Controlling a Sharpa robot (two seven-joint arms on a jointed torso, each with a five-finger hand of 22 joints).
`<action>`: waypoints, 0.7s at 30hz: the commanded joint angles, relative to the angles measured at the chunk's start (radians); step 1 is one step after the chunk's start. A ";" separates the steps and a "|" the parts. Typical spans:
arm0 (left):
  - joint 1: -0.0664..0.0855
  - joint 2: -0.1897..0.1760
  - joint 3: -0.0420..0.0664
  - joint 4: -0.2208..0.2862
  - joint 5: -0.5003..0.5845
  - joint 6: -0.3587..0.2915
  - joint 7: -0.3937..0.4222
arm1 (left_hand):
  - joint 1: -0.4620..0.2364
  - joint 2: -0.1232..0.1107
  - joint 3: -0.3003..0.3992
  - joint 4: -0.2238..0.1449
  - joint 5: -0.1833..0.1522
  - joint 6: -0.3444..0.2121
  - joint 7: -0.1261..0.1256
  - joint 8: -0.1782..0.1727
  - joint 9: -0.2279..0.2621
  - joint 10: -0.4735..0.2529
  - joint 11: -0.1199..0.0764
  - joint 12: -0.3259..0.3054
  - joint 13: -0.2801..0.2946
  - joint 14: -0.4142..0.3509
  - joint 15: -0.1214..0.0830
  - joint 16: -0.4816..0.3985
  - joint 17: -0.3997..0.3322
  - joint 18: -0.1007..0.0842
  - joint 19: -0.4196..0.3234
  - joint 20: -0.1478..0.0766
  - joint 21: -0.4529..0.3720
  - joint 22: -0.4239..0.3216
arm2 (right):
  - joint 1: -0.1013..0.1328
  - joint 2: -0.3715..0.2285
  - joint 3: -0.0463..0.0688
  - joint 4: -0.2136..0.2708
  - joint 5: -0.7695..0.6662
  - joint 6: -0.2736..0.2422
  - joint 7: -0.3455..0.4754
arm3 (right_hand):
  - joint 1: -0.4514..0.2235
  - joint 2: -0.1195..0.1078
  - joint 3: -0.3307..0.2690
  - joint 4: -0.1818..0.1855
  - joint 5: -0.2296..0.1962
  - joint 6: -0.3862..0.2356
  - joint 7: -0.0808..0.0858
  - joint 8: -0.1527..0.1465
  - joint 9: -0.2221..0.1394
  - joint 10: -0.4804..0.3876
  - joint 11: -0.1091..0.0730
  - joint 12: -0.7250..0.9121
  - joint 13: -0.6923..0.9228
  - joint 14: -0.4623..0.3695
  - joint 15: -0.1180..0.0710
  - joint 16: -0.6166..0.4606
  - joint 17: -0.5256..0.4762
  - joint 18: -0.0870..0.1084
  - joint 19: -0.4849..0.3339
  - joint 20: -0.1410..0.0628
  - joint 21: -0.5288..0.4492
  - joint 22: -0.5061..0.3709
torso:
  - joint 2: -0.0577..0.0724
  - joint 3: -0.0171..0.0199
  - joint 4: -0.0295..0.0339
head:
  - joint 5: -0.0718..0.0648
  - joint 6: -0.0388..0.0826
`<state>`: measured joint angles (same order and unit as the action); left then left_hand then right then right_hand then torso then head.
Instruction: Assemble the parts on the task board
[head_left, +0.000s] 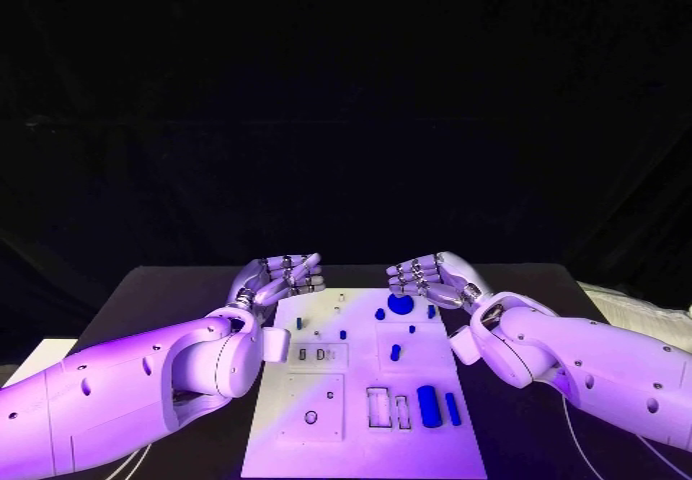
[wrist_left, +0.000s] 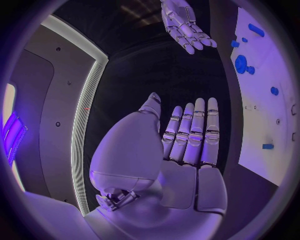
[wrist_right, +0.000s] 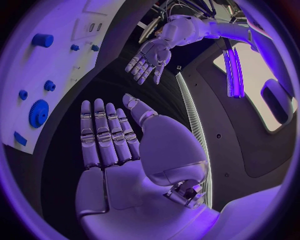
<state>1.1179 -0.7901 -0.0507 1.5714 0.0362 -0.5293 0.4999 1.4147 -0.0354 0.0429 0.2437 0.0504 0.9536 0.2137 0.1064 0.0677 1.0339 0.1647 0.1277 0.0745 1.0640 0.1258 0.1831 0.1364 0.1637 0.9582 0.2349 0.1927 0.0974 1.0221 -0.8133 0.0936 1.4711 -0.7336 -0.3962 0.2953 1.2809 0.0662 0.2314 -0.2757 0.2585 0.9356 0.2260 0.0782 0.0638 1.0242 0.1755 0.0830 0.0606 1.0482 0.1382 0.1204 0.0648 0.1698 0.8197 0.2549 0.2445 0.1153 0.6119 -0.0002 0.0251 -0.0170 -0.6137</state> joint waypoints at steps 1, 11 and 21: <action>0.004 -0.010 0.005 0.025 -0.046 0.054 -0.011 | 0.006 0.019 -0.005 -0.024 0.004 0.058 -0.013 -0.006 -0.001 0.079 -0.020 -0.006 0.003 0.109 -0.031 0.016 0.045 0.021 0.111 -0.028 0.017 0.002 | 0.008 0.002 0.005 -0.001 -0.257 -0.006 -0.083 | -0.003 -0.041 0.051 -0.010 -0.014 0.073 -0.018 -0.012 0.003 0.099 -0.028 -0.017 0.002 0.142 -0.039 0.011 0.008 0.016 0.089 -0.039 0.061 0.019 | 0.025 0.0000 0.0136 | -0.009 0.002; 0.008 -0.075 0.018 0.152 0.007 0.054 -0.029 | 0.006 0.017 -0.012 -0.034 0.004 0.054 -0.013 -0.024 -0.002 0.073 -0.020 -0.030 -0.001 0.134 -0.036 0.010 0.079 0.018 0.143 -0.036 0.011 -0.002 | 0.030 0.009 0.027 0.005 -0.701 0.036 -0.290 | -0.028 -0.091 0.049 0.002 0.019 0.132 -0.054 -0.006 0.007 0.172 -0.061 -0.016 0.003 0.244 -0.075 0.023 0.026 0.015 0.152 -0.071 0.124 0.045 | 0.071 -0.0033 0.0261 | -0.037 0.010; 0.014 -0.102 0.023 0.206 0.018 0.061 -0.037 | 0.005 0.017 -0.013 -0.036 0.004 0.052 -0.013 -0.028 -0.002 0.070 -0.019 -0.034 -0.002 0.130 -0.034 0.004 0.084 0.018 0.141 -0.035 0.006 -0.005 | 0.035 0.019 0.038 0.030 -0.975 0.081 -0.427 | -0.018 -0.118 0.045 0.026 -0.002 0.164 -0.082 -0.011 0.005 0.217 -0.092 -0.021 0.002 0.398 -0.126 0.073 0.082 0.014 0.280 -0.136 0.291 0.133 | 0.103 0.0027 0.0338 | -0.052 0.015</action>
<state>1.1295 -0.8920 -0.0288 1.7703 0.0415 -0.4943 0.4672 1.4196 -0.0304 0.0308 0.2145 0.0504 1.0058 0.1995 0.0824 0.0668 1.1062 0.1428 0.0965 0.0740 1.1947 0.0908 0.1901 0.2183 0.1635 1.0955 0.1985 0.2041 0.0933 1.0566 -0.7956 0.1315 1.4963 -1.5372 -0.3563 -0.0444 1.2623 -0.0439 0.2774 -0.2537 0.2590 1.0983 0.1452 0.0716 0.0694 1.2397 0.0870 0.0686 0.0632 1.4420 0.0144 0.1921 0.1456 0.1699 1.0974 0.1199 0.5311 0.2461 0.7014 -0.0003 0.0550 -0.0658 -0.6010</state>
